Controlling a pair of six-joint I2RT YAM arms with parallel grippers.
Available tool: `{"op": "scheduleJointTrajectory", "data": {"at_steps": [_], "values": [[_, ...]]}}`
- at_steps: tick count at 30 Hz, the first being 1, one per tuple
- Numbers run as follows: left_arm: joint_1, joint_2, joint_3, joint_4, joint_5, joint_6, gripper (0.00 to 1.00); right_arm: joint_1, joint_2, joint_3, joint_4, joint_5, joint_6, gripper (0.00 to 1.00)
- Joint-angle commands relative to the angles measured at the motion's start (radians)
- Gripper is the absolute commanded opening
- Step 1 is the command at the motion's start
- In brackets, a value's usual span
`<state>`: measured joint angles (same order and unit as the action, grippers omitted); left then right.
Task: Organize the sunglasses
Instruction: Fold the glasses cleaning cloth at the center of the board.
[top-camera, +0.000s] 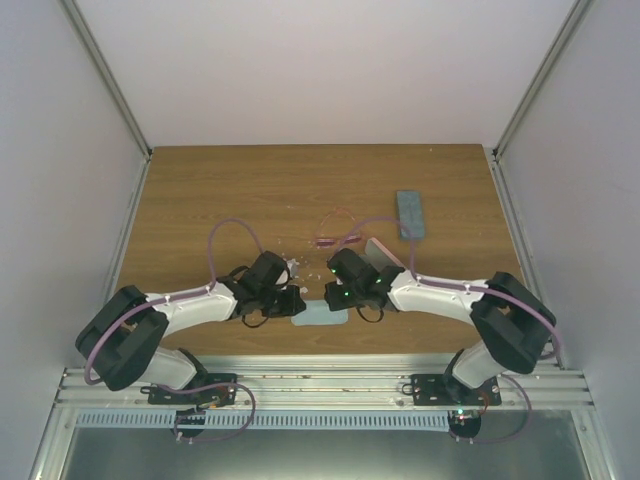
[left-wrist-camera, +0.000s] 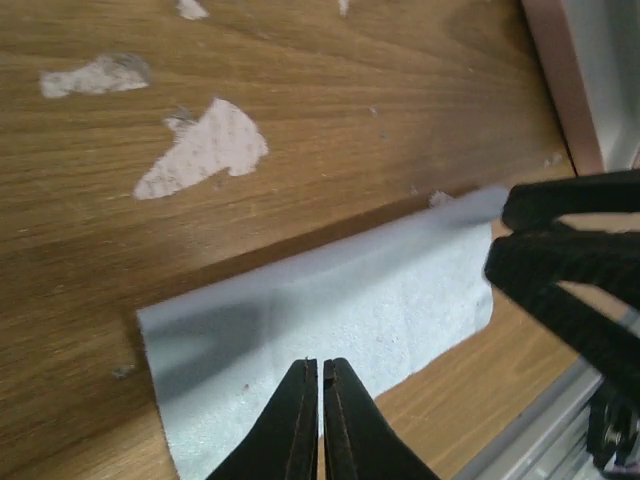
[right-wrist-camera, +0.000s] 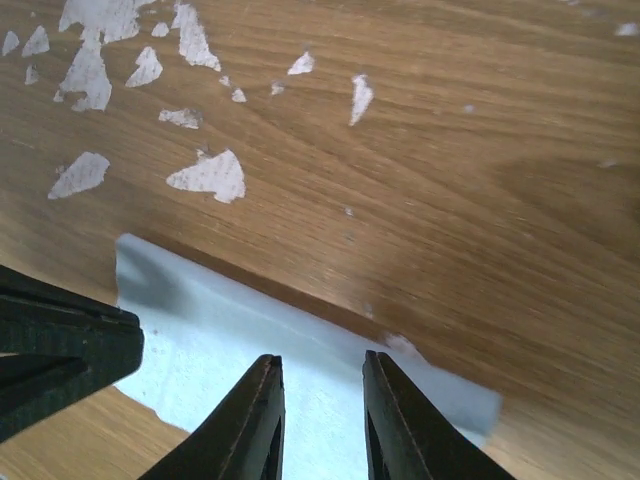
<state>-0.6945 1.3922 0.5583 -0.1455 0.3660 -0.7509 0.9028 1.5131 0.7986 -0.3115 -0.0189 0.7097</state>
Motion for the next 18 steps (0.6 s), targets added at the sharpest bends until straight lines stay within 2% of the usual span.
{"op": "scheduleJointTrajectory", "data": {"at_steps": [1, 8, 18], "values": [[-0.007, 0.015, 0.008, 0.038, -0.088, -0.060, 0.06, 0.013, 0.078, 0.019, 0.089, -0.072, -0.009, 0.22], [-0.011, 0.094, 0.006, 0.035, -0.132, -0.079, 0.04, 0.013, 0.117, 0.002, 0.108, -0.076, 0.015, 0.20], [-0.020, 0.090, 0.015, -0.040, -0.195, -0.068, 0.05, 0.013, 0.128, 0.000, -0.080, 0.184, 0.067, 0.21]]}}
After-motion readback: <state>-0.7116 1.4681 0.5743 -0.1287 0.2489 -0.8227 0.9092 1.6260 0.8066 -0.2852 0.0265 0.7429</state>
